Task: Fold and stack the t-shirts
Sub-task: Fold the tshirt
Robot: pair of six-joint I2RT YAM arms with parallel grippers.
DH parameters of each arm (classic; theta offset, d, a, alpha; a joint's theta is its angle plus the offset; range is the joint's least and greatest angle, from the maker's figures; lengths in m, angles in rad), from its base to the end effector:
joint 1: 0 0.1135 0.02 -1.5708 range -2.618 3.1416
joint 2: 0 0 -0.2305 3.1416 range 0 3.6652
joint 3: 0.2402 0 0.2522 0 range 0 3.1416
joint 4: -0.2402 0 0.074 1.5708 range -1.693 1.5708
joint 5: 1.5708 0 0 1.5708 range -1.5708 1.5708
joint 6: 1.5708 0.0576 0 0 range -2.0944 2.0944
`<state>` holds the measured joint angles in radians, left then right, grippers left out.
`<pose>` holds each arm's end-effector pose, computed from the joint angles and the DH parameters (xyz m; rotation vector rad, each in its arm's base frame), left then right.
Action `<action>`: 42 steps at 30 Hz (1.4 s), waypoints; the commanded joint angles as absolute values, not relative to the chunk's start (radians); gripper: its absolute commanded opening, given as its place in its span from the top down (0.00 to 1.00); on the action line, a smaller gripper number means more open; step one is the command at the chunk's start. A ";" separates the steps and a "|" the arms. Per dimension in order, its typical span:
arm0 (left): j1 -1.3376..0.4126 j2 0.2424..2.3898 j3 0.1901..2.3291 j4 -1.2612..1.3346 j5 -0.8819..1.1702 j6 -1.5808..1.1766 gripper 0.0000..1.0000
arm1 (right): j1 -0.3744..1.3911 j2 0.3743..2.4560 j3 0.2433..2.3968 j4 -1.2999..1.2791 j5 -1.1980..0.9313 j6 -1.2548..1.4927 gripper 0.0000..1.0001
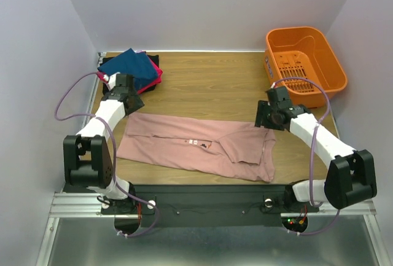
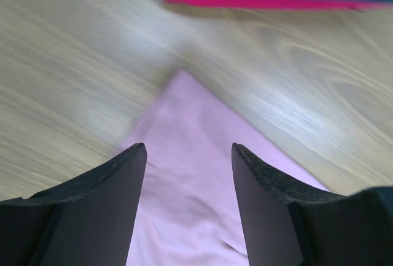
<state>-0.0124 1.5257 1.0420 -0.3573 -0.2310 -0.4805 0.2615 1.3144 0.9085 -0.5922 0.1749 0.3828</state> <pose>0.3412 0.0090 0.1860 -0.6548 2.2914 0.0460 0.2742 0.0630 0.1850 0.2199 2.5363 0.0256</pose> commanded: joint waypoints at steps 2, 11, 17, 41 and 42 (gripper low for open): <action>-0.222 1.468 1.025 -0.385 -0.287 -0.518 0.31 | 0.334 1.310 0.900 -0.618 0.088 0.380 0.30; -0.357 1.598 0.944 -0.247 -0.144 -0.591 0.31 | 0.399 1.388 0.862 -0.592 -0.046 0.452 0.29; -0.364 1.660 0.862 -0.195 -0.101 -0.586 0.30 | 0.399 1.502 0.850 -0.557 -0.045 0.483 0.27; -0.423 1.505 0.719 -0.414 -0.108 -0.755 0.28 | 0.292 2.233 1.697 -0.567 0.031 0.350 0.23; -0.426 1.491 0.712 -0.416 -0.089 -0.762 0.28 | 0.287 2.265 1.751 -0.580 0.023 0.351 0.23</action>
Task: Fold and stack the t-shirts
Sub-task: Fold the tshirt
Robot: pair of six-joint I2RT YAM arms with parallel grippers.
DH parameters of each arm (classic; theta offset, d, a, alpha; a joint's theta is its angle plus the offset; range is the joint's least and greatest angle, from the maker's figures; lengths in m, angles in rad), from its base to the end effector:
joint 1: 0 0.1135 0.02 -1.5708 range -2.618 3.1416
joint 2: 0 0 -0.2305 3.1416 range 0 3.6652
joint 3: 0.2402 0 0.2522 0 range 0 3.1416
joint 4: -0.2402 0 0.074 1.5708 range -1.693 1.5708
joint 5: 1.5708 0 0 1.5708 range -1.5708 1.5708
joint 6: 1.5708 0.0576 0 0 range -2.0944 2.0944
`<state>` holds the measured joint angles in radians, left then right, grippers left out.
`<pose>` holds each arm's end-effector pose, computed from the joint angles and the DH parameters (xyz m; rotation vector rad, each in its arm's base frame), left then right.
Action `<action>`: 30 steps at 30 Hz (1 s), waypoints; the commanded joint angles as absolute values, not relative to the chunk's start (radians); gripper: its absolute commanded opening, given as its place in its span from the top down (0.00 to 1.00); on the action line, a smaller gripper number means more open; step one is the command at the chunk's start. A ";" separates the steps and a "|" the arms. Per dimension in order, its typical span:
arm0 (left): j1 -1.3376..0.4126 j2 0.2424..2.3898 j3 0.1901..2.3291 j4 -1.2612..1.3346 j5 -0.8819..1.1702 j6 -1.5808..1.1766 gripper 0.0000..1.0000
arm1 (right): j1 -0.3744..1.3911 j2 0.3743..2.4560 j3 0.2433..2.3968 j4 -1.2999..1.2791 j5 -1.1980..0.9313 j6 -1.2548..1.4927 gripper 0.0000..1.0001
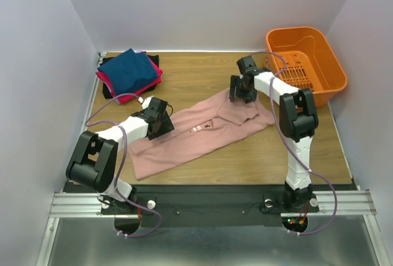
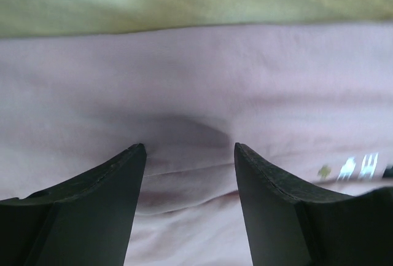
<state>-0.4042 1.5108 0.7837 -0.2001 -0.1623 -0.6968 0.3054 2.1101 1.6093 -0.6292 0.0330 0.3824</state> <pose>0.2865 -0.1124 0.1209 -0.4313 2.4623 -0.2626 0.4185 0.1299 0.1273 0.1144 2.7087 0.1627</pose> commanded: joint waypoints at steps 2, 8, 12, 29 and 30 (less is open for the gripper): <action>-0.434 1.448 0.686 -0.405 -0.014 -0.772 0.28 | 0.272 2.362 1.910 -0.609 0.005 0.359 0.23; -0.449 1.309 0.682 -0.373 0.074 -0.723 0.28 | 0.253 2.494 2.187 -0.614 -0.100 0.353 0.21; -0.449 1.238 0.800 -0.419 -0.026 -0.670 0.27 | 0.253 2.438 2.227 -0.598 -0.175 0.289 0.13; -0.454 1.448 0.787 -0.430 -0.005 -0.477 0.26 | 0.272 2.060 1.615 -0.525 -0.273 0.278 0.10; -0.457 1.457 0.785 -0.425 -0.005 -0.477 0.26 | 0.272 2.066 1.602 -0.525 -0.272 0.276 0.10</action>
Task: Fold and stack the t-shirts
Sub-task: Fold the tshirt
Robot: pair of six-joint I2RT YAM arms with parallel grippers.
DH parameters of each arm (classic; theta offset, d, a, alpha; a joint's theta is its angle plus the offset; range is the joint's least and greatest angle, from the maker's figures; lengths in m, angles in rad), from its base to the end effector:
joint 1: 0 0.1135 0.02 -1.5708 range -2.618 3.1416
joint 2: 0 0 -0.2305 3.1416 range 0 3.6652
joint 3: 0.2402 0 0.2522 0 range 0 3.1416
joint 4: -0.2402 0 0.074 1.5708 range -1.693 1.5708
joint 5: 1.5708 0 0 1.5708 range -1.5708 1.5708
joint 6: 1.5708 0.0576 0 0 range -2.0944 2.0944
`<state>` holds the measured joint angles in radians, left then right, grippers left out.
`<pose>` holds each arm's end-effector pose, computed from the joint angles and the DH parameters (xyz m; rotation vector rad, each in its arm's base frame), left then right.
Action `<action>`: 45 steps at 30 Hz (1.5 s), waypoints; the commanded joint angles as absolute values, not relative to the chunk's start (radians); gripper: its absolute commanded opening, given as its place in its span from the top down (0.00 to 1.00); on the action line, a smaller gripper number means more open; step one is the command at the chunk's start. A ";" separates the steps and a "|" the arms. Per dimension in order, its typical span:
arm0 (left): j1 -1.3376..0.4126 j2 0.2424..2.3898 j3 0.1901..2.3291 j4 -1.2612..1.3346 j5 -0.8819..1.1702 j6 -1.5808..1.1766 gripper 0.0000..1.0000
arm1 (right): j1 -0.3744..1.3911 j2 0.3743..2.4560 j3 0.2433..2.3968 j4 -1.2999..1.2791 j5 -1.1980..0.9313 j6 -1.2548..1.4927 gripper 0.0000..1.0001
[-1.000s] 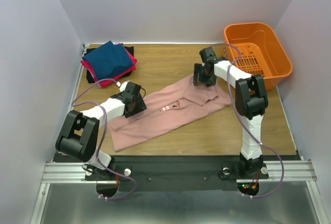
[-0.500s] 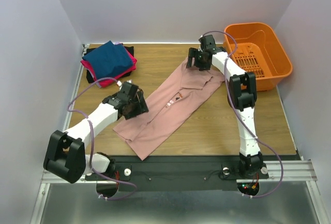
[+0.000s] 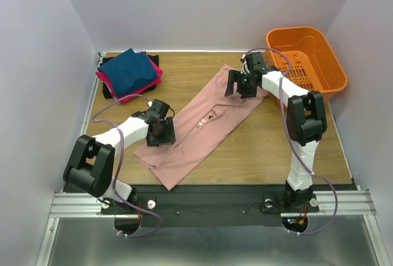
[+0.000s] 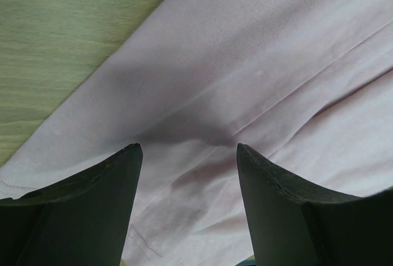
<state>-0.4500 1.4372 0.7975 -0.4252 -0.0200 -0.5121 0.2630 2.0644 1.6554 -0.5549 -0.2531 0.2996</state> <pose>0.2575 -0.1231 0.1287 -0.0897 2.6672 -0.2955 0.4325 0.1314 0.1675 -0.0554 2.5772 0.5387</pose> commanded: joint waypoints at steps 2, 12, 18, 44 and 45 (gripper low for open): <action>-0.462 1.482 0.779 -0.416 0.029 -0.486 0.26 | 0.272 2.078 1.582 -0.523 -0.255 0.278 0.10; -0.483 1.528 0.733 -0.379 0.164 -0.526 0.26 | 0.272 2.267 1.719 -0.526 -0.235 0.318 0.10; -0.514 1.571 0.730 -0.330 0.291 -0.537 0.26 | 0.272 2.417 1.897 -0.526 -0.230 0.339 0.10; -0.769 1.747 1.130 -0.431 0.298 -0.738 0.25 | 0.272 2.754 2.416 -0.519 -0.374 0.364 0.00; -0.769 1.738 1.150 -0.442 0.270 -0.738 0.25 | 0.272 2.723 2.413 -0.515 -0.377 0.353 0.00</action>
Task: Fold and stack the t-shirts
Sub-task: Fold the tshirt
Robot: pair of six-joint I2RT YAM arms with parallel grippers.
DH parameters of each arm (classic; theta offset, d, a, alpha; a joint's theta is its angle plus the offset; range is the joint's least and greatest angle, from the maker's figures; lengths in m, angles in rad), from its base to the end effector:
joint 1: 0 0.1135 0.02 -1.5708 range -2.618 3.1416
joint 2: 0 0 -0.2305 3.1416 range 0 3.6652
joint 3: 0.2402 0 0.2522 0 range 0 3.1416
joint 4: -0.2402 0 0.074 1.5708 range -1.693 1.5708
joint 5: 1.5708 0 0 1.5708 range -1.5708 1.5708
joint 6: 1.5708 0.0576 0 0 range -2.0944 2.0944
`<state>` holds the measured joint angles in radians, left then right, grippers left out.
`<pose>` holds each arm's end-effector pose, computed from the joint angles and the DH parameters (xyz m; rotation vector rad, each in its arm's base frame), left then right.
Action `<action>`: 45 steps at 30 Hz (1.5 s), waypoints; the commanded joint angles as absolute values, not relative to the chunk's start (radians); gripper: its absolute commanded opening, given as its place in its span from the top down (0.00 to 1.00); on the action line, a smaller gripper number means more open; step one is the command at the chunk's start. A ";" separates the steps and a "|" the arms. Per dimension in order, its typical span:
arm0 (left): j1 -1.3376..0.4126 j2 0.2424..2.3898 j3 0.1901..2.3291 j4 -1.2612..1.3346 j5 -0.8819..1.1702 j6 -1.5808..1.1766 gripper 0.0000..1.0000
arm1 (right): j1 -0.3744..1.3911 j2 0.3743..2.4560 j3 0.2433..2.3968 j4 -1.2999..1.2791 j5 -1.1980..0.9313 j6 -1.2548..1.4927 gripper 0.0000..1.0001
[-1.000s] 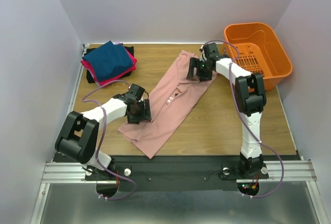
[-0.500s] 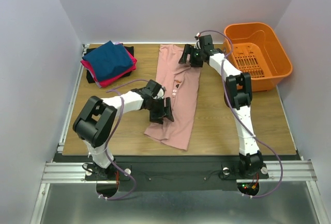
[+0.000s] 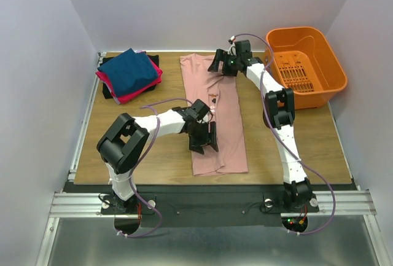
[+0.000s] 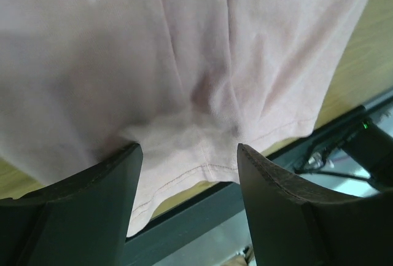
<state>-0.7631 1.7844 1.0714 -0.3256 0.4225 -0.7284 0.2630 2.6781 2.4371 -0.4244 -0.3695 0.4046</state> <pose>0.2421 -0.2642 0.1149 0.2175 2.8667 -0.9829 0.5535 0.1706 0.1375 -0.0456 2.2964 0.7684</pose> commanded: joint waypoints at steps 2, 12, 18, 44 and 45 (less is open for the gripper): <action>-0.769 1.706 1.189 -0.466 0.220 -0.735 0.25 | 0.272 2.686 2.399 -0.508 -0.377 0.321 0.00; -0.769 1.499 1.157 -0.460 -0.037 -0.704 0.13 | 0.273 2.251 2.103 -0.491 -0.380 0.285 0.00; -0.779 1.342 0.930 -0.449 -0.058 -0.802 0.14 | 0.307 1.841 1.604 -0.492 -0.313 0.304 0.00; -1.170 1.321 0.689 -0.380 -0.170 -1.226 0.26 | 0.445 1.141 0.646 -0.719 -0.205 0.572 0.30; -1.172 1.324 0.690 -0.380 -0.175 -1.236 0.26 | 0.445 1.152 0.646 -0.721 -0.210 0.569 0.31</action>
<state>-1.1557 1.3037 0.6697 -0.3897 -0.1219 -1.1862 0.4450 1.1278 0.6399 -0.7044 -0.2058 0.5907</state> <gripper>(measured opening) 0.746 0.706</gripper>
